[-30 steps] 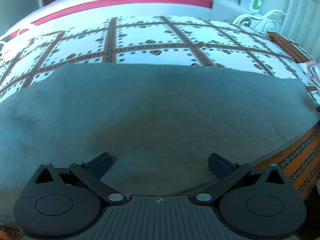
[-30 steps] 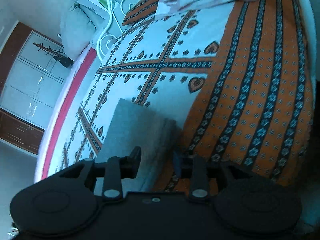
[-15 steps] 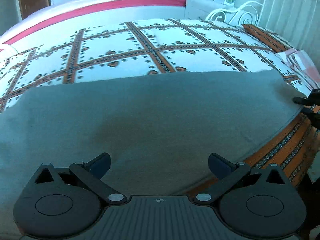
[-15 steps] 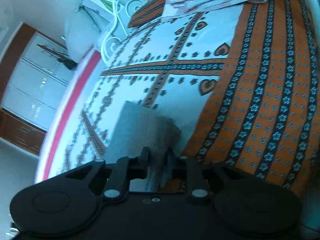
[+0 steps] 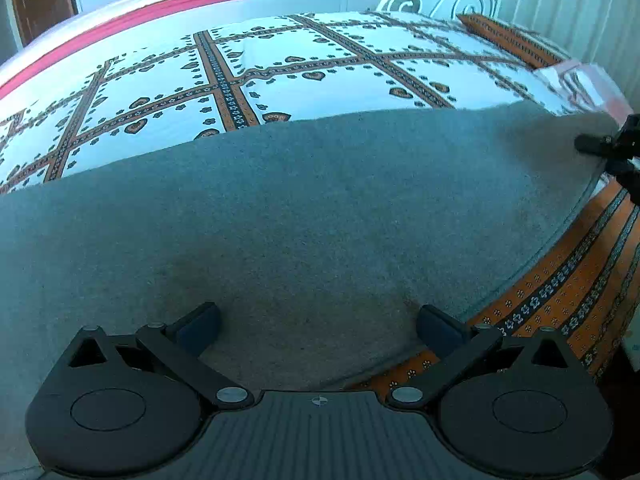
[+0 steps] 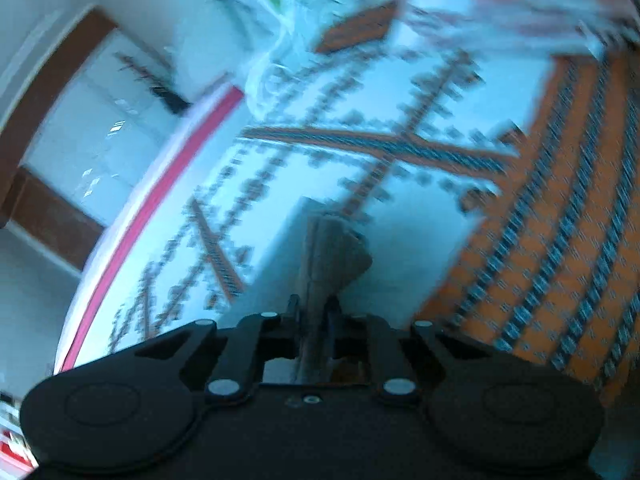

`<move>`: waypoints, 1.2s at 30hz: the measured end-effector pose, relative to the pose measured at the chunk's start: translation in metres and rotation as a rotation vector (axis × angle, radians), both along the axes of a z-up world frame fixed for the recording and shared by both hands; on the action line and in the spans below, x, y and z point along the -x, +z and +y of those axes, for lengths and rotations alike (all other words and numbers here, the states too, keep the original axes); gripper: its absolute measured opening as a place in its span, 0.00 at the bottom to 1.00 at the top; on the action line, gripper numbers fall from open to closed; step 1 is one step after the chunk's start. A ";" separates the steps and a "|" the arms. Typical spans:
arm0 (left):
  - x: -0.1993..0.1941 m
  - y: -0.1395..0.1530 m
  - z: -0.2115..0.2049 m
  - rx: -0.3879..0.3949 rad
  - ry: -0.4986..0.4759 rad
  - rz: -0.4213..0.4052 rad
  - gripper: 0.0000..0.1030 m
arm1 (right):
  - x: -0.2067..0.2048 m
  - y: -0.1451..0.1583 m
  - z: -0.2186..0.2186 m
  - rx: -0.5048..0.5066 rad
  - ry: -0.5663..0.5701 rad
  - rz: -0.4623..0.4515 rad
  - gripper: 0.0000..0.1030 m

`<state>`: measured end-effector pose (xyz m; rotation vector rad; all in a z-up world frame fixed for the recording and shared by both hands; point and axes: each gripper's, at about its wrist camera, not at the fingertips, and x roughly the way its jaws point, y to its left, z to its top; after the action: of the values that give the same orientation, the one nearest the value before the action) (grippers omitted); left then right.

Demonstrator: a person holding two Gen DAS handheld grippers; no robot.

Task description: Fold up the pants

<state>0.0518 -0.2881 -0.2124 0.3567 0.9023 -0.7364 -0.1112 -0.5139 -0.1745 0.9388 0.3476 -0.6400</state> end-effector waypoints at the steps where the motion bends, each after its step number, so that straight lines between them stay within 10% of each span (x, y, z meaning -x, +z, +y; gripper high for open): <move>1: -0.001 0.002 0.000 0.000 -0.001 -0.004 1.00 | -0.002 0.006 0.003 0.031 0.015 -0.004 0.02; 6: 0.003 -0.004 -0.002 -0.002 0.002 -0.038 1.00 | -0.020 0.041 0.019 0.121 0.122 -0.078 0.00; 16: 0.007 -0.005 0.009 0.057 -0.018 -0.052 1.00 | -0.117 0.118 0.111 0.212 0.737 -0.220 0.00; 27: 0.031 0.002 0.061 0.067 -0.066 -0.171 1.00 | -0.192 0.076 0.148 0.024 1.145 -0.049 0.00; 32: 0.008 0.012 0.143 0.021 0.019 -0.076 1.00 | -0.187 0.049 0.167 0.038 1.138 -0.003 0.00; 36: -0.040 0.021 0.232 0.176 0.310 0.179 1.00 | -0.165 0.035 0.191 0.115 1.107 0.016 0.00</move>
<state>0.0914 -0.0564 -0.1918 -0.0075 1.0248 -0.5610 0.0539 -0.3229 -0.1398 0.5035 0.7509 0.3473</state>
